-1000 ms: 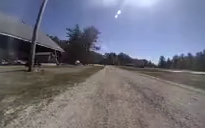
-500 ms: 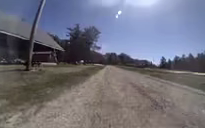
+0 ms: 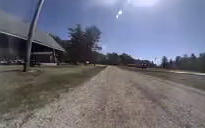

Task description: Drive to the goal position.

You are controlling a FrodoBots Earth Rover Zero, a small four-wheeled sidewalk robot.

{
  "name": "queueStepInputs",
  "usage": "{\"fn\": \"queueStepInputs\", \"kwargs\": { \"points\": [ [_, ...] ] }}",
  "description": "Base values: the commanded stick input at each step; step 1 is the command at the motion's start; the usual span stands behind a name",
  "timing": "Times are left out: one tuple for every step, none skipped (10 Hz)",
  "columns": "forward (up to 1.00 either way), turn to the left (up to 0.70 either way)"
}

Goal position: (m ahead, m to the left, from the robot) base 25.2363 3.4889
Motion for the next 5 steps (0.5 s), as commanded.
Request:
{"fn": "queueStepInputs", "kwargs": {
  "points": [
    [0.7,0.0],
    [0.7,0.0],
    [0.7,0.0],
    [0.7,0.0],
    [0.7,0.0]
  ]
}}
